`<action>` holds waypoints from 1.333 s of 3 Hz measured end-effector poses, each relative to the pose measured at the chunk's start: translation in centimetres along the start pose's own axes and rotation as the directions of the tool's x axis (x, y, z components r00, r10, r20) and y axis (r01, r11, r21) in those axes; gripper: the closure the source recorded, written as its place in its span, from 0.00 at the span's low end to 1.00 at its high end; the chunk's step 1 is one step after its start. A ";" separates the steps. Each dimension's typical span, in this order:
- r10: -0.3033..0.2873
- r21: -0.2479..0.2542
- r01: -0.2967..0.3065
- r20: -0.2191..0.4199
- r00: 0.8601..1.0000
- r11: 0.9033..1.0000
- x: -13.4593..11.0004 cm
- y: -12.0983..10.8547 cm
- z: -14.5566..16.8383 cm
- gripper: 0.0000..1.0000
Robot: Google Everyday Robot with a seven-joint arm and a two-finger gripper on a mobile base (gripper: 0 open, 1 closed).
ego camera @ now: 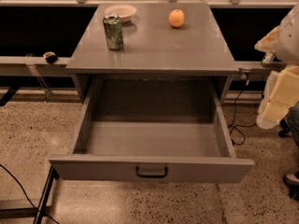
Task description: Close top drawer
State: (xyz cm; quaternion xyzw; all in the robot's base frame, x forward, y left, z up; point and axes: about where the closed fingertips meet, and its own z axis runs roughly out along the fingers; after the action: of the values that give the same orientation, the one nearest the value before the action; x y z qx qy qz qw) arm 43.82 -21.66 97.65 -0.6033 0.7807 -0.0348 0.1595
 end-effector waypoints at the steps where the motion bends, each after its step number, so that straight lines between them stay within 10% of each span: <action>1: 0.000 0.000 0.000 0.000 1.000 1.000 0.0 0.0 0.0 0.00; 3: -0.124 -0.118 0.146 0.177 0.976 0.982 -3.5 4.5 7.5 0.00; 4: -0.164 -0.172 0.210 0.248 0.955 0.963 -4.8 8.2 12.5 0.15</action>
Offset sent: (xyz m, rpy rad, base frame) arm 0.0011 0.0497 -0.0833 0.1566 0.1258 0.2148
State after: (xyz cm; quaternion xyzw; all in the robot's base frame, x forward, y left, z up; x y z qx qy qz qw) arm 40.87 -13.14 84.77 -0.6874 0.6954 0.0980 0.1853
